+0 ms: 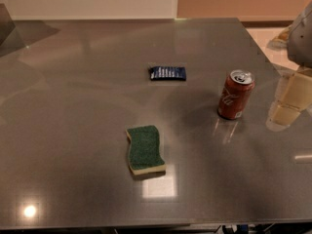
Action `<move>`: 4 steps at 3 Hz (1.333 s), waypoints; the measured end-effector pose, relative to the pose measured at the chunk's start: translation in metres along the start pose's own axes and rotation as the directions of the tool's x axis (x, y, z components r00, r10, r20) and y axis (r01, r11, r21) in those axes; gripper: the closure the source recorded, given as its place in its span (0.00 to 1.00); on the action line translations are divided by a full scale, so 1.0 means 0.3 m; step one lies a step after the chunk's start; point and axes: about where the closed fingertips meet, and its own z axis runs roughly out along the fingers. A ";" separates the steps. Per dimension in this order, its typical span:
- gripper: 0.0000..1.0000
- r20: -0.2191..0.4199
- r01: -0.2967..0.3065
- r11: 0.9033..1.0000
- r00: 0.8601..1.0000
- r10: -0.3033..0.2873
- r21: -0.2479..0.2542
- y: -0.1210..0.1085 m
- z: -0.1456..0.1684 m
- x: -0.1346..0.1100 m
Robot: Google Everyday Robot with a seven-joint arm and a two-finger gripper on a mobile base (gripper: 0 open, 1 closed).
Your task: Pick sponge
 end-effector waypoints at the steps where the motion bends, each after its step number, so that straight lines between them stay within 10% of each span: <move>1: 0.00 0.000 0.000 1.000 1.000 0.000 0.000 0.000 0.000 0.000; 4: 0.00 0.158 0.160 0.979 0.978 -0.139 -0.129 0.095 0.039 -0.309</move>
Offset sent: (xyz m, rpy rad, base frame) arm 0.0104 0.0351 0.0005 0.0309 0.0190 0.0769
